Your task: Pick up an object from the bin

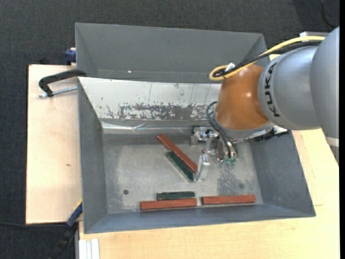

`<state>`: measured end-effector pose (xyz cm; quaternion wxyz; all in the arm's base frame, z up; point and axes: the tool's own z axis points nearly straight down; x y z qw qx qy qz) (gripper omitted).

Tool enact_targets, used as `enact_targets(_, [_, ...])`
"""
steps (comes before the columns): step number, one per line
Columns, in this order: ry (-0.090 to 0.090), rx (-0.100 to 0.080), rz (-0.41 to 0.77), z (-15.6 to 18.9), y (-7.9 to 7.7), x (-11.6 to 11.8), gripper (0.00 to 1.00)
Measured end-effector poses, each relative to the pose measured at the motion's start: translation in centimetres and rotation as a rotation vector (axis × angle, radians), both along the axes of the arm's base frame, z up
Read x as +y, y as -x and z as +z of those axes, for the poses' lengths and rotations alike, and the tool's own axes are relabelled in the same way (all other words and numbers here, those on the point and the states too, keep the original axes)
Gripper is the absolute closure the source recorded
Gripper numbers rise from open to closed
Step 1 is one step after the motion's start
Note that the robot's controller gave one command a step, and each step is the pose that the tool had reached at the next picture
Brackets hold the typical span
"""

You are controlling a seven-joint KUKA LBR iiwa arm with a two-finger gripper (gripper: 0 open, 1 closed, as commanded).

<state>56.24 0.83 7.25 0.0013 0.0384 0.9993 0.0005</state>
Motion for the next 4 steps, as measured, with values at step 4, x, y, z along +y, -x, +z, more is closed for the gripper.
enact_targets(4, [-0.001,0.002,-0.125,1.4,2.1,4.3,0.00])
